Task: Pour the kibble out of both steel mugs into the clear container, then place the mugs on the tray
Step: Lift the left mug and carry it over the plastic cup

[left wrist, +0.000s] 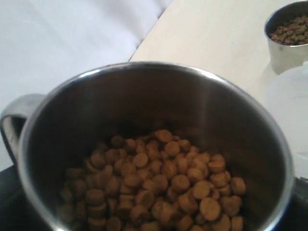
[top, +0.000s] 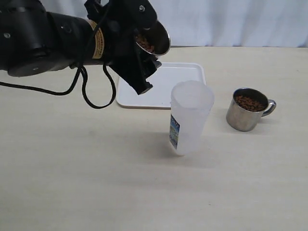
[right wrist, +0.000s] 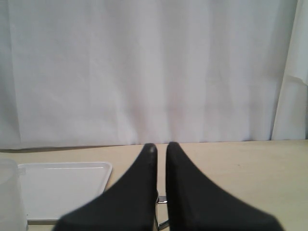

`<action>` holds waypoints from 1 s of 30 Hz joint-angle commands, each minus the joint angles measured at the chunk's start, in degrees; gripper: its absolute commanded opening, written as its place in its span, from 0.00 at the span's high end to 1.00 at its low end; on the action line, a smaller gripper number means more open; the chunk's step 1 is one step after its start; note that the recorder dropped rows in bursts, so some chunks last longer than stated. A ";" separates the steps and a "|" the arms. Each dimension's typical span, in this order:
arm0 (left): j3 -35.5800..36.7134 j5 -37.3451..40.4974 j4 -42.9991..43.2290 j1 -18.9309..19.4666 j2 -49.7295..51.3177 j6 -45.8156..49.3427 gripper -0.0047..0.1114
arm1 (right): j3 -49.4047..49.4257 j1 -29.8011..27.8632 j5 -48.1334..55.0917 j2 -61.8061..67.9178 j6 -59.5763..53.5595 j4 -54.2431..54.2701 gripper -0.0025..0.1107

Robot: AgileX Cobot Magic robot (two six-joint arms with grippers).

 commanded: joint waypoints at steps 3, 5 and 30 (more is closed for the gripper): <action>-0.95 0.78 3.94 -3.88 0.24 1.79 0.96 | 0.21 -0.26 -0.49 -0.21 -0.40 0.05 0.93; -0.95 1.16 5.56 -5.19 0.24 1.82 0.96 | 0.21 -0.26 -0.49 -0.21 -0.40 0.05 0.93; -8.75 12.87 13.66 -10.12 7.96 0.57 0.96 | 0.21 -0.26 -0.49 -0.21 -0.40 0.05 0.93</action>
